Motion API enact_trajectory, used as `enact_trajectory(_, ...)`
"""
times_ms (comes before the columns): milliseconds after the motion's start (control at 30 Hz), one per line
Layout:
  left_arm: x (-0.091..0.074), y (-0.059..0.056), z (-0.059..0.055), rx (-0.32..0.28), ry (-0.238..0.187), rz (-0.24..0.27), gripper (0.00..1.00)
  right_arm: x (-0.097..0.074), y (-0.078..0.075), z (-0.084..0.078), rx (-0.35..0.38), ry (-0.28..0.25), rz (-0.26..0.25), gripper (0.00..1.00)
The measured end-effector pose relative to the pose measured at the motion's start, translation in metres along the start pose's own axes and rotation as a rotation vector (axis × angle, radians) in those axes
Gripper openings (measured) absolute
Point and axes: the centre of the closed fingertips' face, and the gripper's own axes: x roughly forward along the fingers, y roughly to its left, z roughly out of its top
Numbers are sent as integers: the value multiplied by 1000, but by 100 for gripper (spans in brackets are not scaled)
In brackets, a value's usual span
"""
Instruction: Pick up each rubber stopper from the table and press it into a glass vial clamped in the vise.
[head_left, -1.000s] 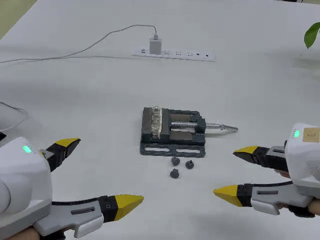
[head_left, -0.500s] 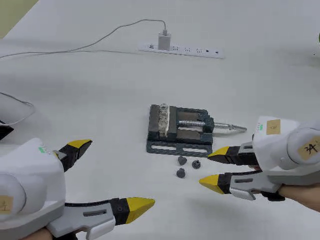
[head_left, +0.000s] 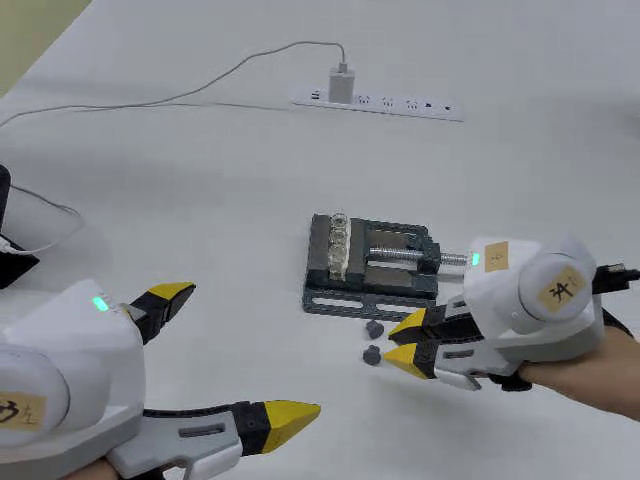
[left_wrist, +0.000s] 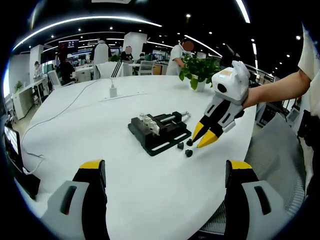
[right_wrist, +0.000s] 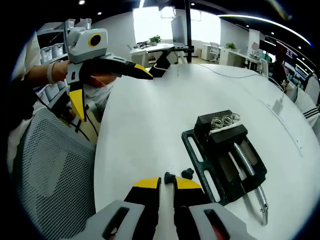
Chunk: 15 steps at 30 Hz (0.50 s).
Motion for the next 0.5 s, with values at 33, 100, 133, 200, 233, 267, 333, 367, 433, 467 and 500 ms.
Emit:
enact_trajectory(33, 0, 0, -1, -2, 1, 1, 99, 3, 0, 0, -6, 5, 2, 6)
enact_trajectory(100, -1, 0, -1, -4, 1, 2, 99, 5, 0, -1, -11, 13, 2, 5)
enact_trajectory(133, -1, 0, -2, -6, 2, 2, 99, 6, -1, -1, -18, 16, -2, 4)
enact_trajectory(200, -1, 0, -3, -8, 5, 4, 99, 7, -3, -2, -20, 19, -1, 3)
enact_trajectory(233, -1, 0, -4, -9, 5, 4, 99, 7, -3, -3, -17, 20, 1, 3)
enact_trajectory(267, -1, 1, -4, -9, 4, 3, 99, 8, -3, -3, -18, 22, 3, 3)
enact_trajectory(333, -1, 1, -5, -13, 8, 5, 99, 8, -4, -4, -21, 27, 4, 2)
enact_trajectory(367, -1, 1, -6, -14, 8, 7, 99, 9, -4, -5, -22, 28, 5, 2)
enact_trajectory(433, -1, 2, -7, -18, 8, 7, 99, 11, -5, -5, -19, 31, 8, 1)
enact_trajectory(467, -1, 2, -7, -20, 9, 7, 99, 12, -4, -4, -19, 31, 13, 1)
enact_trajectory(500, -1, 2, -8, -19, 10, 7, 99, 13, -4, -4, -20, 32, 15, 1)
